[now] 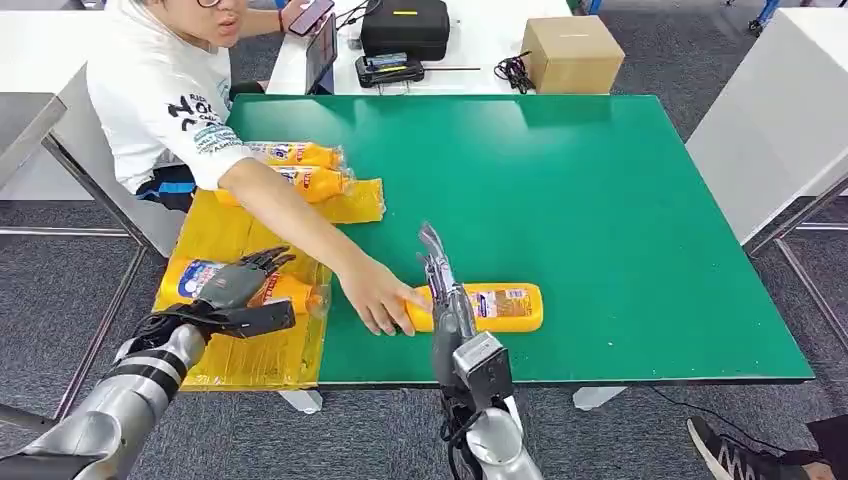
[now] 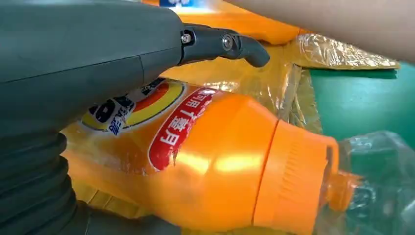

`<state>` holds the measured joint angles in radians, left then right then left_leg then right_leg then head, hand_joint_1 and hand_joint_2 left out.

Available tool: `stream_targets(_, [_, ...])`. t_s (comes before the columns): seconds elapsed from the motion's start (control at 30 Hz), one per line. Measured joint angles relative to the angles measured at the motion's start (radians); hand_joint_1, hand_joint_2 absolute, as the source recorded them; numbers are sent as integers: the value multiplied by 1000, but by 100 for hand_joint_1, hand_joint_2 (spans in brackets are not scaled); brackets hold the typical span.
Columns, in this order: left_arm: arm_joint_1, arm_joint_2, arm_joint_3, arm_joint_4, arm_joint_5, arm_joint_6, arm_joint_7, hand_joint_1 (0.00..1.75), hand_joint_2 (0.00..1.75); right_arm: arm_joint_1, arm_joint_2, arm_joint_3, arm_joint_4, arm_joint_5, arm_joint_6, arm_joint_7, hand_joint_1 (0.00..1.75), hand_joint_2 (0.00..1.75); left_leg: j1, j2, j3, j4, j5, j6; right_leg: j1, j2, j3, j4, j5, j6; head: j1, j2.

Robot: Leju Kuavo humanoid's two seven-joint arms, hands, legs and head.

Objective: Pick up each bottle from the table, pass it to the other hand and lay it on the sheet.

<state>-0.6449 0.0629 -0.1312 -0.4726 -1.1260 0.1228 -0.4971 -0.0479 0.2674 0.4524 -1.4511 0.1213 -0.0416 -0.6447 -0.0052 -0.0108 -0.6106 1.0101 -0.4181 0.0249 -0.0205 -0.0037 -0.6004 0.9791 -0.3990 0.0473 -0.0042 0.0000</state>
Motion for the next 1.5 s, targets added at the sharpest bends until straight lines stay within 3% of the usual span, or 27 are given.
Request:
stream_targets(0.17, [-2, 0, 1, 6, 97, -81, -41, 0, 175, -5, 0, 0, 14, -4, -7, 6, 0, 0, 0, -1, 3, 0, 0, 0, 0, 0, 3, 0, 0, 0, 0, 0])
stream_targets(0.57, [43, -3, 99, -45, 476, -444, -152, 0, 175, -16, 7, -5, 50, -33, -23, 16, 0, 0, 0, 0, 5, 0, 0, 0, 0, 0, 5, 0, 0, 0, 0, 0])
stream_targets(0.7, [97, -27, 135, -126, 634, -360, -181, 0, 175, -18, 10, -4, 67, -31, -26, 20, 0, 0, 0, 1, 3, 0, 0, 0, 0, 0, 2, 0, 0, 0, 0, 0])
stream_targets(0.8, [119, -59, 169, -205, 697, -184, -180, 0, 175, -17, 11, 1, 76, -13, -33, 35, 0, 0, 0, 0, 0, 0, 0, 0, 0, 0, 0, 0, 0, 0, 0, 0])
stream_targets(0.9, [119, -73, 189, -258, 718, -147, -180, 0, 175, -17, 11, 3, 85, -11, -37, 38, 0, 0, 0, 1, 0, 0, 0, 0, 0, 0, 0, 0, 0, 0, 0, 0])
stream_targets(0.93, [123, -78, 198, -273, 745, -117, -182, 0, 175, -17, 11, 3, 88, -8, -37, 39, 0, 175, 0, 1, 0, 0, 0, 0, 0, 0, -1, 0, 0, 0, 0, 0])
stream_targets(1.07, [149, -106, 236, -403, 934, -9, -183, 0, 175, -17, 11, 8, 96, 19, -50, 47, 0, 175, 0, 1, -2, 0, 0, 0, 0, 0, -3, 0, 0, 0, 0, 0])
stream_targets(1.23, [162, -146, 306, -523, 1122, -44, -149, 0, 175, -22, -8, -3, 95, 97, -127, 71, 0, 175, 0, 1, -3, 0, 0, 0, 0, 0, -4, 0, 0, 0, 0, 0])
stream_targets(1.5, [245, -175, 324, -595, 1144, -34, -157, 0, 175, -66, -107, -50, 95, 346, -203, 188, 0, 175, -1, 1, -3, 0, 0, 0, -1, 0, -4, 0, 0, 0, 0, 0])
